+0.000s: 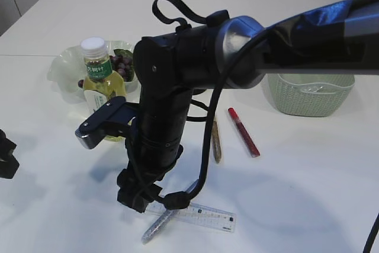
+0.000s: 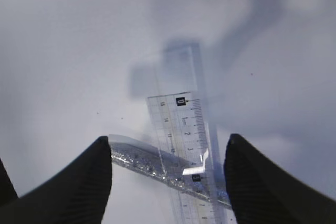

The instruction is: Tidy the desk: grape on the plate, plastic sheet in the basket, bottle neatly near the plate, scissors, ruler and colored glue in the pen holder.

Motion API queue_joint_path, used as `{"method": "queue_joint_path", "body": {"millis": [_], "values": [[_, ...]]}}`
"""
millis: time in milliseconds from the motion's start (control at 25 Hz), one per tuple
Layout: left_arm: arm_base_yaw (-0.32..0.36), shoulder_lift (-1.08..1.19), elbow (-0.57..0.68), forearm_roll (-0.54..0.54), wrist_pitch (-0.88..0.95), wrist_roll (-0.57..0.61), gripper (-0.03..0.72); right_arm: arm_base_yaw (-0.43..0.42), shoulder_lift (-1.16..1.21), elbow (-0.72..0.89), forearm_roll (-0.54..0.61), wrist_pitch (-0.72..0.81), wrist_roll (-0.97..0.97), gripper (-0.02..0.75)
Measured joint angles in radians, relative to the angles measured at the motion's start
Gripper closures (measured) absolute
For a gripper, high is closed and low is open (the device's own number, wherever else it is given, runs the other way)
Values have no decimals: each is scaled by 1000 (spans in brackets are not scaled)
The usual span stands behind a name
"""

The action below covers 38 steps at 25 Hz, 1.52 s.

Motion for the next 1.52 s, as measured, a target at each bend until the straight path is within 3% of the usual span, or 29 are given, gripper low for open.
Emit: {"method": "queue_joint_path", "body": {"millis": [920,1520], "values": [[0,0,0,10,0,0,346,23,74,0,-84,-65,80,217],[0,0,0,12,3,0,345,23,81,0,-89,-81,86,430]]}}
